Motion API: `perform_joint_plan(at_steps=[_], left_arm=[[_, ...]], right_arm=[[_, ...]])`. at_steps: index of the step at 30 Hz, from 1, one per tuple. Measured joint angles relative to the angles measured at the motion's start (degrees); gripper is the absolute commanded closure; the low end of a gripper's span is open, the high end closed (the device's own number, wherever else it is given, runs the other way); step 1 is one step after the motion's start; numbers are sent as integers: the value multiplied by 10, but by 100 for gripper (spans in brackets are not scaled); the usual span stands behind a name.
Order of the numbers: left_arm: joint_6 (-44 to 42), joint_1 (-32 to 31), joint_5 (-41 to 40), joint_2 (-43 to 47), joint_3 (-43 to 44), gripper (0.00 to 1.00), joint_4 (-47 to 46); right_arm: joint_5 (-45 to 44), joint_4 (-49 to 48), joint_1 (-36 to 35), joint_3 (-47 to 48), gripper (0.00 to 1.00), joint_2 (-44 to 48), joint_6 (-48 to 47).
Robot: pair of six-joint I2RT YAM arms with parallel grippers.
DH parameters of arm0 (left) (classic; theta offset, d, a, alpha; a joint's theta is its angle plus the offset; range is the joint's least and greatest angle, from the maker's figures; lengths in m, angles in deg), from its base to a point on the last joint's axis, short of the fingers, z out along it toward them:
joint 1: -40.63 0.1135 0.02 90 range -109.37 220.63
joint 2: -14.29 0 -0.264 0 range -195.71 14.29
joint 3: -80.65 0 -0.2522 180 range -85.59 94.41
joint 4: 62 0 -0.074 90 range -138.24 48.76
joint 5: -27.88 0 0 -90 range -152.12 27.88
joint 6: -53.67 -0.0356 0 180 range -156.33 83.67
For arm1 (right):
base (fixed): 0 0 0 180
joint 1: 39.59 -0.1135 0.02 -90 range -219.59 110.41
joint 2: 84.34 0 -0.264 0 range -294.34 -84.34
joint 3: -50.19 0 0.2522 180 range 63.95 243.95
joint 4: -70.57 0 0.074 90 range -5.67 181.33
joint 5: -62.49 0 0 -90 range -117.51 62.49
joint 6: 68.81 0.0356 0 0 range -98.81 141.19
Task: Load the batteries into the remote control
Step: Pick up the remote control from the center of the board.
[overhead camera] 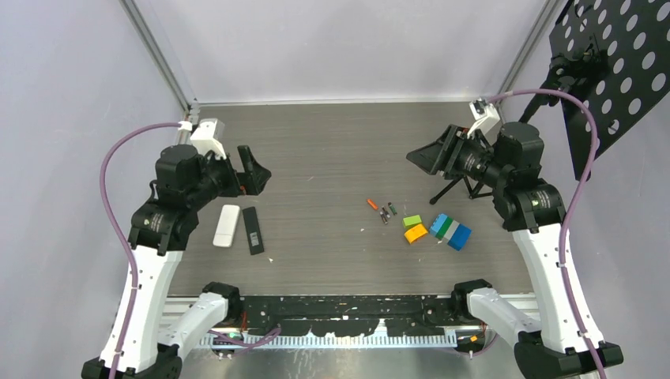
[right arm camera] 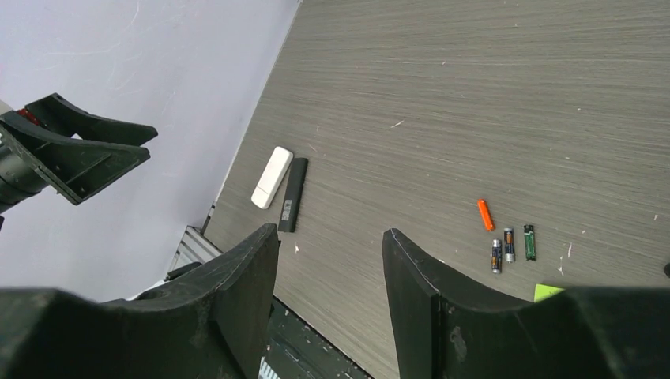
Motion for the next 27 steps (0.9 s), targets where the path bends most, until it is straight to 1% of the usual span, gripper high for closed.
perform_joint_plan(at_steps=[5, 8, 14, 18, 23, 27], left_arm=[[30, 0, -20, 17, -74, 0, -12], [50, 0, -40, 24, -137, 1, -26], [113, 0, -90, 18, -264, 11, -62], [151, 0, -128, -9, -299, 15, -76], [179, 0, -186, -87, -301, 19, -70], [194, 0, -215, -143, -302, 25, -64]], right_arm=[[0, -19, 0, -28, 43, 10, 17], [-1, -27, 0, -57, 43, 13, 26], [-8, -42, 0, -135, 45, 13, 46], [-15, -61, 0, -181, 47, 13, 65], [-20, -123, -2, -252, 47, 6, 100], [-25, -147, -4, -275, 49, -24, 114]])
